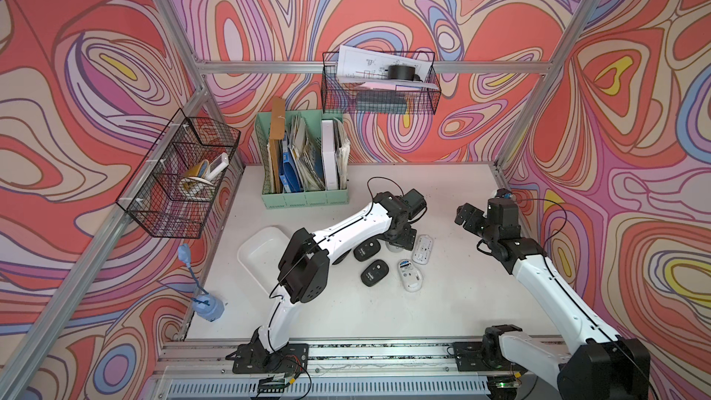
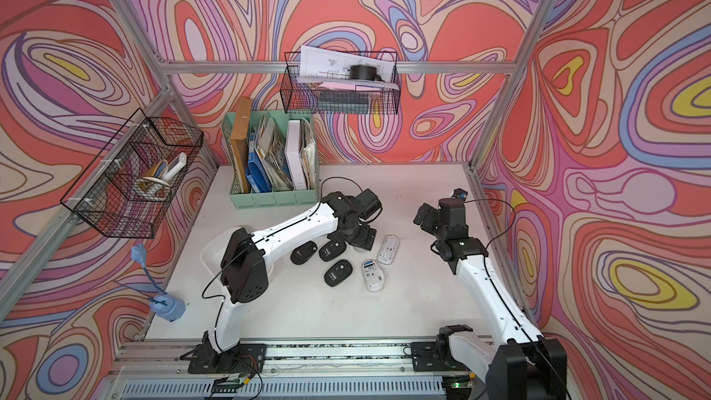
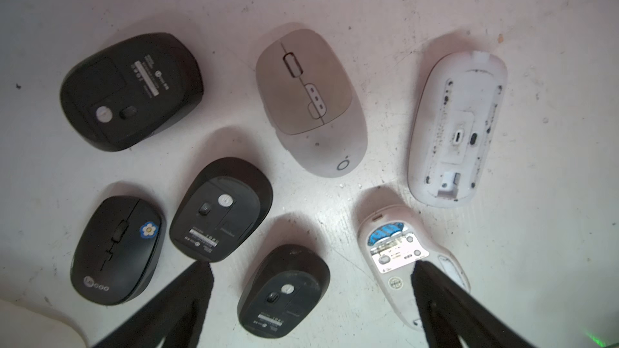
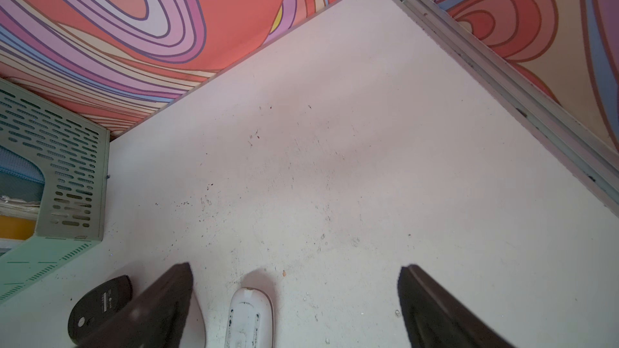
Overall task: Put the mouse in the storage box
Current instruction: Pick up the mouse from the center of the board.
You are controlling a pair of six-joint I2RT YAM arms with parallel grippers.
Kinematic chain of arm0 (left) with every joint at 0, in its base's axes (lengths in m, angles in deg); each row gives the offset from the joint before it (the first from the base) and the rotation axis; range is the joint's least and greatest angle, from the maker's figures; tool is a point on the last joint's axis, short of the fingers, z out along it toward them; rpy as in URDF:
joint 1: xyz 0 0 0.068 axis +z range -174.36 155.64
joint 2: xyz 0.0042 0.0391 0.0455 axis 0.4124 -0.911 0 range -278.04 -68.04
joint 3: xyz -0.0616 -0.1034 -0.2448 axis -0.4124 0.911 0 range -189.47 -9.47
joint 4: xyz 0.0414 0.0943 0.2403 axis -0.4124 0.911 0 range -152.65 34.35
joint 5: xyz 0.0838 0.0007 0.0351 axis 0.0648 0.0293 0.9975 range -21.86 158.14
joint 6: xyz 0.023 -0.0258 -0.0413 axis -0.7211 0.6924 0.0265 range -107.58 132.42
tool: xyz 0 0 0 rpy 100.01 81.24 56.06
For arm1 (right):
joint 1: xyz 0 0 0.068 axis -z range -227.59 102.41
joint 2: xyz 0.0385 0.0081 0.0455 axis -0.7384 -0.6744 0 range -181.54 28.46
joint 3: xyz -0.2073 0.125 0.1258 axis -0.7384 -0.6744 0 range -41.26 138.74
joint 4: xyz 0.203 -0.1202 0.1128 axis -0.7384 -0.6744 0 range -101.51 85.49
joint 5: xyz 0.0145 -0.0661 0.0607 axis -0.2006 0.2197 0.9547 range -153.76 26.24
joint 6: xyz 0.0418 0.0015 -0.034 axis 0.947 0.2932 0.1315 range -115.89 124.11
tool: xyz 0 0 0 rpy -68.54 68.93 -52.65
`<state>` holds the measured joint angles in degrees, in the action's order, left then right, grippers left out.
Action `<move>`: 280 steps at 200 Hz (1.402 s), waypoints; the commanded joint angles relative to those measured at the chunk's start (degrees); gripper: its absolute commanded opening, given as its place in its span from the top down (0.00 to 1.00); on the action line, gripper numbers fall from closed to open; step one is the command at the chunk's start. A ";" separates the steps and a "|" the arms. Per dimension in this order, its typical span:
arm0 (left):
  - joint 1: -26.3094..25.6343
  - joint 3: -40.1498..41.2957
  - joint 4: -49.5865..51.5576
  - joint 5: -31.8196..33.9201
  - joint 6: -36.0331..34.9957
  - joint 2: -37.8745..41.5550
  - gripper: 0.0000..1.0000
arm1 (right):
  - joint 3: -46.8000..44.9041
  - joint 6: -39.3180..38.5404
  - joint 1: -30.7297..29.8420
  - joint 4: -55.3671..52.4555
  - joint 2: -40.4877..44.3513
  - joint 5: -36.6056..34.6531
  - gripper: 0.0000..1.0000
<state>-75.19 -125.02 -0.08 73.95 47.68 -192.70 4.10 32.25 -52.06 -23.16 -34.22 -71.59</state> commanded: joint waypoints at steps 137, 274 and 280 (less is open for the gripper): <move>1.35 -23.14 9.83 5.09 5.53 -22.00 0.05 | -5.89 -0.04 -0.14 5.09 2.40 5.79 0.02; 2.81 -24.20 8.71 4.79 5.34 -23.44 0.40 | -6.26 0.16 -0.13 5.75 1.76 8.31 0.03; 2.73 -23.08 8.05 4.66 5.34 -22.23 0.40 | -6.18 0.20 -0.15 5.73 1.77 8.34 0.03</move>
<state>-72.85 -150.57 7.46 78.80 52.66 -217.68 -1.88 32.29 -52.06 -17.89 -32.44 -63.90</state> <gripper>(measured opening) 0.648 0.969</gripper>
